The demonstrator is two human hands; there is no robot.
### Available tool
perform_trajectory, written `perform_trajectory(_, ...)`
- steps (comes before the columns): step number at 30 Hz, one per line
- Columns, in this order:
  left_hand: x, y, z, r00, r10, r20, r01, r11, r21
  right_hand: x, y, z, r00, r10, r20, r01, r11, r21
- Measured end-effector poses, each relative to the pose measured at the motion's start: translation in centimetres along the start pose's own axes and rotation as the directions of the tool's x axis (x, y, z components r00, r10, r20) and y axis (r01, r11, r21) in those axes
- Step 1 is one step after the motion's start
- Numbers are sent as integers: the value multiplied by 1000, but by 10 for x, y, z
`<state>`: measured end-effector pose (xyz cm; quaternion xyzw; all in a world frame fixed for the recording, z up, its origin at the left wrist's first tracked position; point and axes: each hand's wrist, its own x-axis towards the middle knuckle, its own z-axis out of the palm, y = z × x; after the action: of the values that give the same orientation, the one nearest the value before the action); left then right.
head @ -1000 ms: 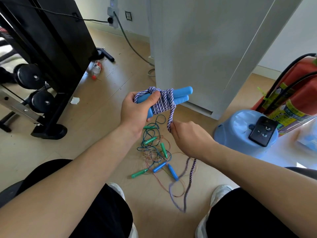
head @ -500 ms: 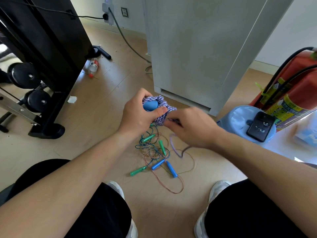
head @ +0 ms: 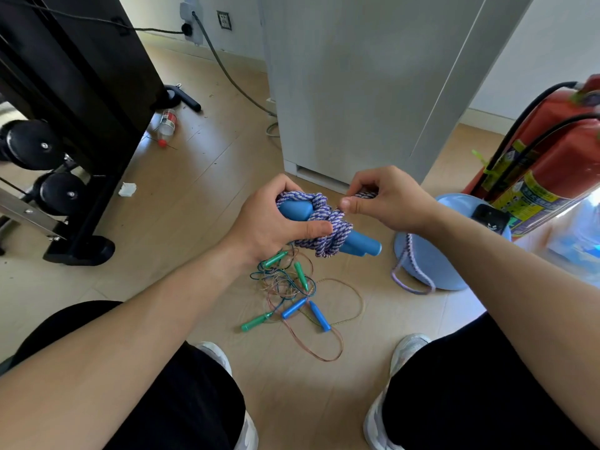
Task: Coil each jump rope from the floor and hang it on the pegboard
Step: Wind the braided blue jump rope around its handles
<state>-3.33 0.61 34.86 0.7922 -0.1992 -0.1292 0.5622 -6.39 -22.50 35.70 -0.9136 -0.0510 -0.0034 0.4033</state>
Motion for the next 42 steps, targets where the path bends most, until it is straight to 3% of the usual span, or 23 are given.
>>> perform_trajectory(3, -1, 7, 0, 996, -65, -55, 56, 987, -148, 1, 6, -4, 999, 48, 2, -48, 997, 58)
perform_trajectory(8, 1, 9, -3, 976, -187, -112, 138, 929, -345, -4, 2, 8, 980, 153, 128, -178, 961, 213)
perform_trajectory(16, 8, -4, -4, 930, -283, -236, 155, 881, -446, -7, 0, 28, 950, 235, 206, -277, 938, 208)
perform_trajectory(22, 12, -9, -10, 833, -335, -440, 172, 913, -370, -16, -20, 51, 971, 135, 197, -127, 990, -54)
perform_trajectory(26, 12, -8, -12, 838, -142, -527, 148, 989, -31, -24, -31, 53, 978, 30, 207, 31, 957, -288)
perform_trajectory(29, 9, -4, -12, 897, 24, -441, 91, 967, 237, -22, -37, 39, 992, 31, 125, 22, 917, -398)
perform_trajectory(32, 6, -5, -6, 954, 84, -288, 27, 933, 360, -19, -38, 22, 997, 10, 80, 26, 899, -437)
perform_trajectory(36, 6, -7, -2, 994, 69, -83, -45, 965, 258, -15, -24, -3, 995, 47, 85, -24, 966, -259)
perform_trajectory(39, 11, -7, -8, 998, 29, -60, -20, 990, 141, -12, -7, -12, 997, 62, 40, -56, 990, -132)
perform_trajectory(42, 10, -3, -11, 999, -19, -43, 19, 1000, 15, -11, 2, -7, 993, 71, 92, -65, 996, -63)
